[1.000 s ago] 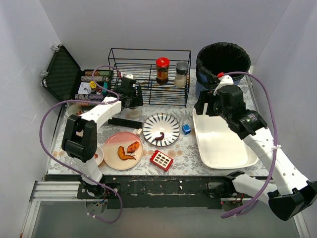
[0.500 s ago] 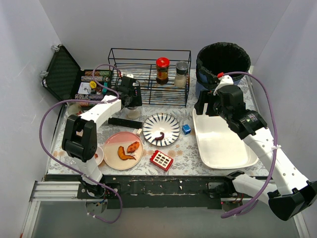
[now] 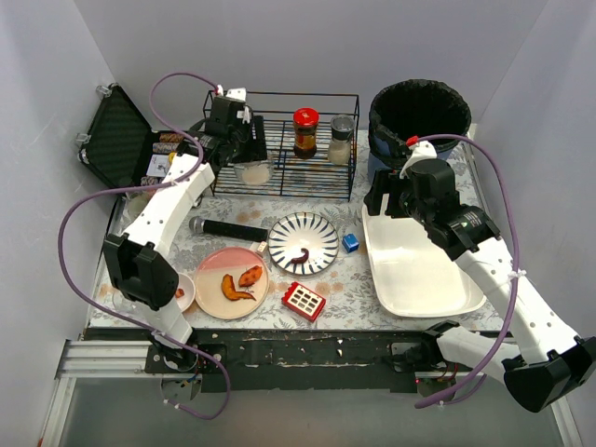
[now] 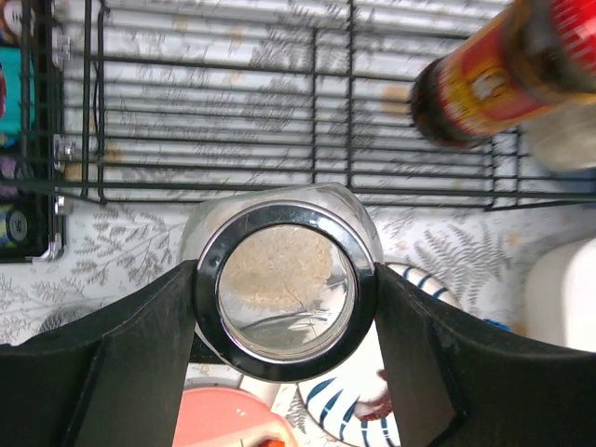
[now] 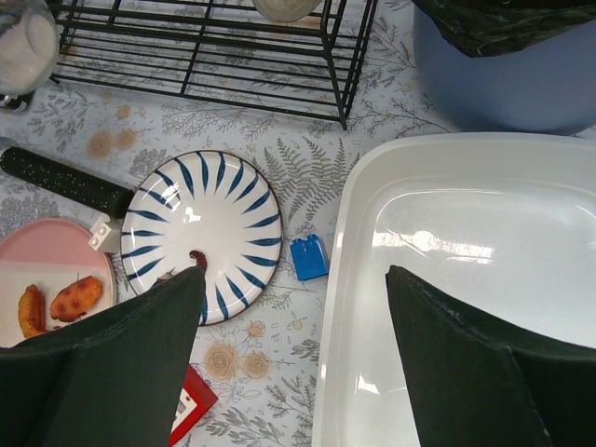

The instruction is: Clear the kitchen counter

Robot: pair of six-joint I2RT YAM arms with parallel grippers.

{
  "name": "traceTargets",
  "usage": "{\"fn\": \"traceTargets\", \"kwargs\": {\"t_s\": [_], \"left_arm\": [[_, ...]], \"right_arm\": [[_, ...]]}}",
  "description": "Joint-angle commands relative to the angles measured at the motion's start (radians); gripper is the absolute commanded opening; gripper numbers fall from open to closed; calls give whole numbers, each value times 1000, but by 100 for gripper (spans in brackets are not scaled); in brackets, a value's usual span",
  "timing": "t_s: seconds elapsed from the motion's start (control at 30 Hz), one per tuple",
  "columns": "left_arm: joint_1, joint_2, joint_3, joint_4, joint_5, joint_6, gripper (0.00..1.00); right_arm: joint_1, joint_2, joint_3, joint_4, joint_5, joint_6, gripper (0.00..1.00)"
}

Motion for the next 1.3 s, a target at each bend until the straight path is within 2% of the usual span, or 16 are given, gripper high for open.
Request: {"fn": "traceTargets", "kwargs": {"t_s": [0.0,0.23,0.43,1.07,1.1,1.17,1.27], "left_arm": [[0,-55,144,-7,34,19,0],[0,109,374,11,28,56,0],[2,223,477,28,43,78,0],[0,315,477,84,40,74,1],[0,316,474,84,40,76,4],[0,313,460,90,41,78,18],[0,303,437,100,40,81,44]], "right_arm": [[-1,-3,7,47,-10,-1,87],[-1,-13,8,34,-2,-3,87],[1,-23,7,24,19,-7,87],[-1,-31,-24,29,-22,22,87],[-1,-31,-25,29,-22,22,87],[-1,-31,-25,27,-20,22,87],[-1,-28,-24,26,-20,22,87]]}}
